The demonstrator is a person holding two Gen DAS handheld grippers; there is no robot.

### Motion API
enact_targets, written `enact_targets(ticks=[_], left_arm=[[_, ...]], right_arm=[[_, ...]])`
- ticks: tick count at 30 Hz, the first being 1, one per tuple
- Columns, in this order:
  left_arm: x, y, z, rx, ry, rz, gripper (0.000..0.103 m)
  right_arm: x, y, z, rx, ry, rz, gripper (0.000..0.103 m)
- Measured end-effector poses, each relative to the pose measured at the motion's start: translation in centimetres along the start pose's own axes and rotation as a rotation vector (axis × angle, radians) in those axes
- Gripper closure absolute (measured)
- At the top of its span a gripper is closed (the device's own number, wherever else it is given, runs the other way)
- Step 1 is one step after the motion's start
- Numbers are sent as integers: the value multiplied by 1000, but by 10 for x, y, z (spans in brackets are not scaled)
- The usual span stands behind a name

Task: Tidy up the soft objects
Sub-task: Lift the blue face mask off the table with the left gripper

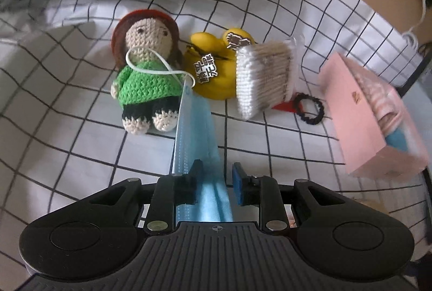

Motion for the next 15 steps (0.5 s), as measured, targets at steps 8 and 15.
enact_targets(ticks=[8, 15], left_arm=[[4, -1, -12, 18, -55, 29, 77], [22, 1, -25, 0, 0, -47, 77]], right_arm=[[-1, -2, 0, -17, -2, 5, 0], [-1, -3, -1, -27, -8, 11, 0]])
Point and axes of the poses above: each gripper's, at about its wrist camera, not at the fingertips, and z roughly the way its jaws point, x to its left, y to its top, the point moved 1 cm from there along z, roughly the way its jaws point, and after that the axes turned 7 degrees about -y, right-handed, at the moved point
